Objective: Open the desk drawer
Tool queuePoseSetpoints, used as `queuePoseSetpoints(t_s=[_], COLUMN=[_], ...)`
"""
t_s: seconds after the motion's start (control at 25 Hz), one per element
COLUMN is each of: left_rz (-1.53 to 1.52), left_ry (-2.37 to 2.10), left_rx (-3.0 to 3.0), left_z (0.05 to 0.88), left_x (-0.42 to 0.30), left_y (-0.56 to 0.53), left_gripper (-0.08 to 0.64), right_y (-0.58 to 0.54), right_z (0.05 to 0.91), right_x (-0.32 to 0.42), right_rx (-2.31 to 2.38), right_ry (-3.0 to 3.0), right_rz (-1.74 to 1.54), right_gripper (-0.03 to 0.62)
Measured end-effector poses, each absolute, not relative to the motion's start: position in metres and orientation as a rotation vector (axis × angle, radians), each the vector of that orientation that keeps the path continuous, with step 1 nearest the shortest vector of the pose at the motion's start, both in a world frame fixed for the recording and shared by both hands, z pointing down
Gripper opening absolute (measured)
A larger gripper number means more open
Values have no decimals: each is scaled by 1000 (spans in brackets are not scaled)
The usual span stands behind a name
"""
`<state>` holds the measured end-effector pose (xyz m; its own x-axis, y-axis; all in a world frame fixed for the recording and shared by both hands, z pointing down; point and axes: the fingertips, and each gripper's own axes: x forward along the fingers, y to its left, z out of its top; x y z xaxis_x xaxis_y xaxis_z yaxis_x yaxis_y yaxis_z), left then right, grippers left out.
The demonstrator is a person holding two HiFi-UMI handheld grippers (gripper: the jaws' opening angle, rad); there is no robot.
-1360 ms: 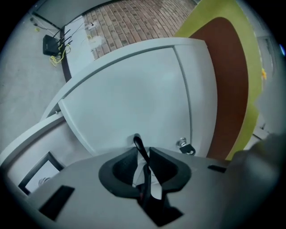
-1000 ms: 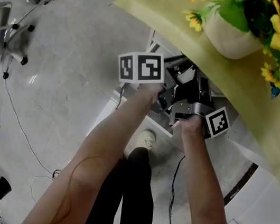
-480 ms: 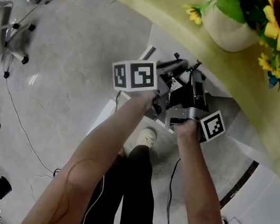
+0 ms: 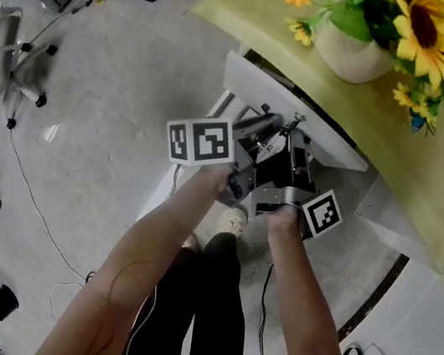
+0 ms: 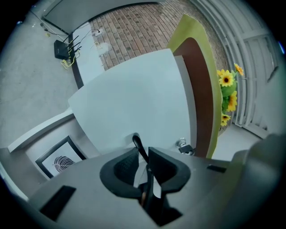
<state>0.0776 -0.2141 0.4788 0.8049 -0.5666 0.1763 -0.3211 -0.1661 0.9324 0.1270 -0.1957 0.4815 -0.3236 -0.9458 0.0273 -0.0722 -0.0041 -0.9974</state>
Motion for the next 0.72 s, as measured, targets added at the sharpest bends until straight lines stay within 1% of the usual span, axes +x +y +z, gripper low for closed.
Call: queuePoseSetpoints(t_s=[0.4, 0.72], left_rz=[-254, -196], left_ry=[-670, -674], left_rx=[1721, 1635], left_z=[479, 497], left_x=[63, 43], left_y=[-182, -134], left_gripper=[69, 63], right_y=[-163, -115], right_z=[482, 498], right_x=[111, 90], right_rx=[-1117, -1151], right_ry=[1461, 1394], right_rz=[-1463, -1543], right_gripper=[38, 37])
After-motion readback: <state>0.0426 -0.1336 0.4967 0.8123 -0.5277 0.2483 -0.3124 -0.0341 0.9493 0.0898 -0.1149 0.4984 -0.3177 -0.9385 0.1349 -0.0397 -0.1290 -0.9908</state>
